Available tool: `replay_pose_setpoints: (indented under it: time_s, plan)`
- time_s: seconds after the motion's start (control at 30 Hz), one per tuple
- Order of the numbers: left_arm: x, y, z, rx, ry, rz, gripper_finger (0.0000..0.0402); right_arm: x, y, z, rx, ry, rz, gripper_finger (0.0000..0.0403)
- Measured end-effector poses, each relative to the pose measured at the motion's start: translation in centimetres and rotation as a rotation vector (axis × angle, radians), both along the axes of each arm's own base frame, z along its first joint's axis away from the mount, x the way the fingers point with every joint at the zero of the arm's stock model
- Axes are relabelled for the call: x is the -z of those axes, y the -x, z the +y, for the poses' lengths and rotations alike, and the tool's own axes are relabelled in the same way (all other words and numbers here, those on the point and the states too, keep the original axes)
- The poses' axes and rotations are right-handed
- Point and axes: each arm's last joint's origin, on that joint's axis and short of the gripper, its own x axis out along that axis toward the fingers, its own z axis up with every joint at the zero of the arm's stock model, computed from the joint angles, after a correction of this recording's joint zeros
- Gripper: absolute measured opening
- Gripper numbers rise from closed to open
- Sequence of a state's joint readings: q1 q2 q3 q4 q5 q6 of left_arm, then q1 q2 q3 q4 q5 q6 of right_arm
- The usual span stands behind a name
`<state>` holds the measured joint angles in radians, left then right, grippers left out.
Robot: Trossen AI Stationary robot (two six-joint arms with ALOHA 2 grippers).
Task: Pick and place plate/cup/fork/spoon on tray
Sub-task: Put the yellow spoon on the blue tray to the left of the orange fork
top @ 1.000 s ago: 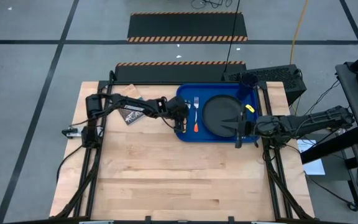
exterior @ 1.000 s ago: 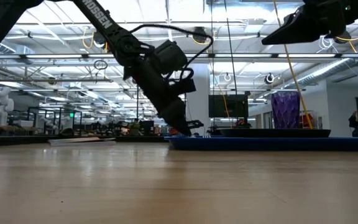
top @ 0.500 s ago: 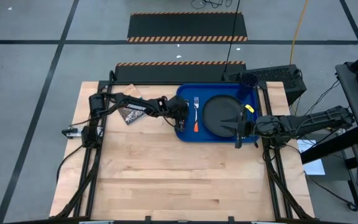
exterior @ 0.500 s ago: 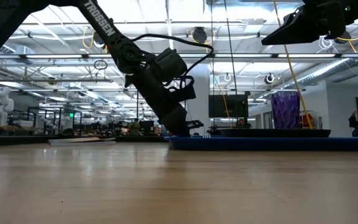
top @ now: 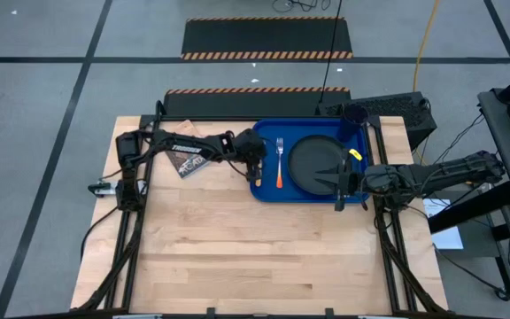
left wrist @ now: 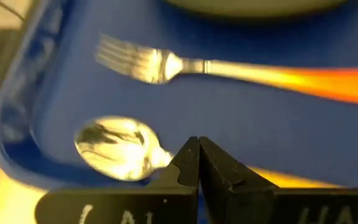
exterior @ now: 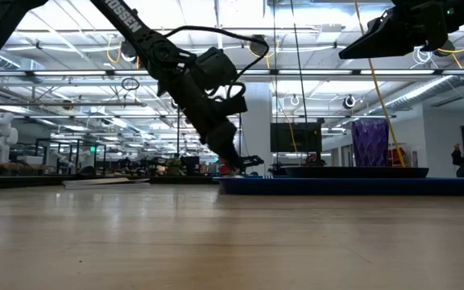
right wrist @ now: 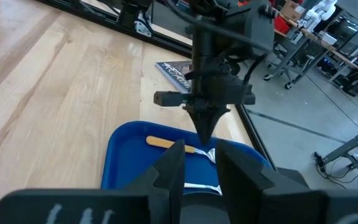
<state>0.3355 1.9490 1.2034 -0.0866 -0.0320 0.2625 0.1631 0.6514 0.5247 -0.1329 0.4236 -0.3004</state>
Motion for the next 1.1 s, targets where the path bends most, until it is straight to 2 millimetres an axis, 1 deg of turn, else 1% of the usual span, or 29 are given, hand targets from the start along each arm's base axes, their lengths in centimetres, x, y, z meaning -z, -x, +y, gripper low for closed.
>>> replay_pose_setpoints:
  time_s: [0.13, 0.27, 0.5, 0.63, 0.77, 0.87, 0.97, 1.1]
  plan:
    - [0.6, 0.8, 0.3, -0.019, 0.035, 0.087, 0.0010, 0.0, 0.0, 0.0, 0.000, 0.001, 0.003, 0.0084]
    - [1.3, 0.9, 0.2, -0.024, 0.051, 0.115, 0.0004, 0.1, 0.0, 0.0, 0.000, 0.001, 0.006, 0.0084]
    - [1.1, 0.6, 0.0, -0.016, 0.053, 0.087, 0.0010, 0.0, 0.0, 0.0, -0.001, 0.001, 0.006, 0.0084]
    - [1.4, 0.6, 0.0, -0.016, 0.061, 0.090, 0.0004, 0.0, 0.0, 0.0, -0.001, 0.001, 0.005, 0.0084]
    - [1.8, 0.4, 0.1, -0.014, 0.062, 0.087, 0.0012, 0.0, 0.0, 0.0, -0.001, 0.001, 0.005, 0.0084]
    - [2.1, 0.3, 0.2, -0.011, 0.061, 0.082, 0.0010, 0.0, 0.0, 0.0, -0.001, 0.001, 0.005, 0.0084]
    - [2.1, 0.3, 0.3, -0.001, 0.067, 0.073, 0.0004, 0.0, 0.0, 0.0, -0.001, 0.000, 0.004, 0.0084]
    - [1.9, 0.0, 0.3, 0.010, 0.056, 0.040, 0.0012, 0.0, 0.0, 0.0, -0.001, 0.000, 0.004, 0.0084]
